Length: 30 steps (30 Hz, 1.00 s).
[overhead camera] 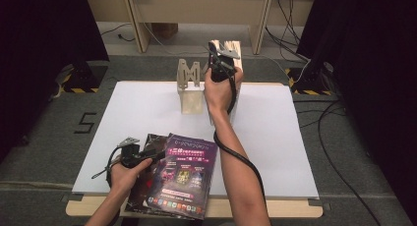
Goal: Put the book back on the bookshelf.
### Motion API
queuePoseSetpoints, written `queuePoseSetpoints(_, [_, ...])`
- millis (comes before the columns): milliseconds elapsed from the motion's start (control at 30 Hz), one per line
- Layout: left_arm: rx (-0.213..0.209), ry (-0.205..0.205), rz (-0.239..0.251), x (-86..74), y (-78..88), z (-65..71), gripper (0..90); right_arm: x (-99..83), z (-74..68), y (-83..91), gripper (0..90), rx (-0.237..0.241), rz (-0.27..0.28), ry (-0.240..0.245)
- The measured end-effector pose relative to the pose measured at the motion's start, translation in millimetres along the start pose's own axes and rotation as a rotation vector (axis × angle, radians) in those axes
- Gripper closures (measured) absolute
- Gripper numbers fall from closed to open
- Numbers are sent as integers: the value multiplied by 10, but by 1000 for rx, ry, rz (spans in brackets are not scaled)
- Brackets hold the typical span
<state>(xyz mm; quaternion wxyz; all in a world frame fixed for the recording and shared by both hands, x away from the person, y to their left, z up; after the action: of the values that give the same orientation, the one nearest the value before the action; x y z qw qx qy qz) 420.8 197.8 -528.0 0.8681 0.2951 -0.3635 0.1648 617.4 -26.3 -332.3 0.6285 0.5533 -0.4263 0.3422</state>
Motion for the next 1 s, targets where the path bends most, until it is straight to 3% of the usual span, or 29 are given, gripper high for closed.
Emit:
queuePoseSetpoints(267, [3, -1, 2, -2, -2, 7, 442, -29, 45, 93, 748, -8, 0, 30])
queuePoseSetpoints(667, [6, -1, -2, -7, -14, 8, 442, -220, 75, 277, 695, 32, -1, 78])
queuePoseSetpoints(1000, [1, -3, -5, -12, -28, 18, 443, -250, 144, 347, 680, 55, 5, 77])
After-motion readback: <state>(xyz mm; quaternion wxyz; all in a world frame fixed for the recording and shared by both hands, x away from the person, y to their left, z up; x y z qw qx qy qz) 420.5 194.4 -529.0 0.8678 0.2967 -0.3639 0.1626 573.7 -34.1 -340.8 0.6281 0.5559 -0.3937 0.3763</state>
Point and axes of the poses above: each handheld gripper's, and its own axes: y roughly backward along the jaws, x roughly out of its top, z roughly to its right, the point moved 8 cm from there along -y, roughly forward along the jaws, and after that the axes turned 15 degrees about -x, right-handed, at the moved point
